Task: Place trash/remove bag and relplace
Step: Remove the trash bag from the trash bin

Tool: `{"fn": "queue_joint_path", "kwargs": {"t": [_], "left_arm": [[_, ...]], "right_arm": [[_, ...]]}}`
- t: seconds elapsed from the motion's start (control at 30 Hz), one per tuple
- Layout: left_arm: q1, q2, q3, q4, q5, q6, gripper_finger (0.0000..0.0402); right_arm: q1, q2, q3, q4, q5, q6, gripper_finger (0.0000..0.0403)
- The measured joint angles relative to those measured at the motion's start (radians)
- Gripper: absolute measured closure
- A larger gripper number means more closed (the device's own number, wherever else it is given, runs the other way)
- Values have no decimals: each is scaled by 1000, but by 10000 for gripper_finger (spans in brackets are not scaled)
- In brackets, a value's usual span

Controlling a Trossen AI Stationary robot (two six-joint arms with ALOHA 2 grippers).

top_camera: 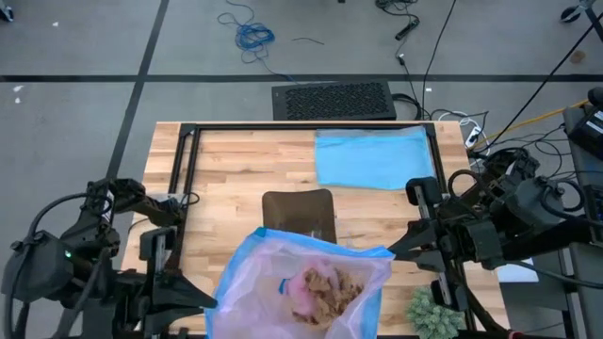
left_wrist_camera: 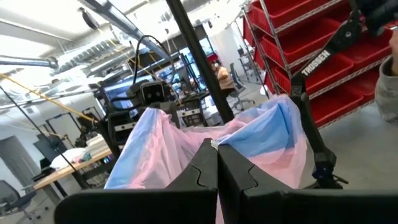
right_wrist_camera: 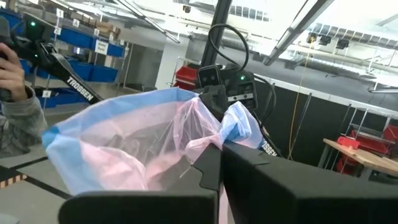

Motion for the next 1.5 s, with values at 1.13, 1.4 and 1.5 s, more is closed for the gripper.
{"fn": "queue_joint_path", "kwargs": {"t": [1.13, 1.4, 1.5], "left_arm": [[152, 248, -63, -1210, -426, -1396, 402], [151, 245, -164, -1233, -433, -1612, 401], [157, 245, -222, -1233, -433, -1674, 401]], "right_arm": [[-147, 286, -1, -720, 159, 361, 403], [-186, 263, -190, -698, 156, 451, 403], [-200, 225, -349, -588, 151, 470, 403]]}}
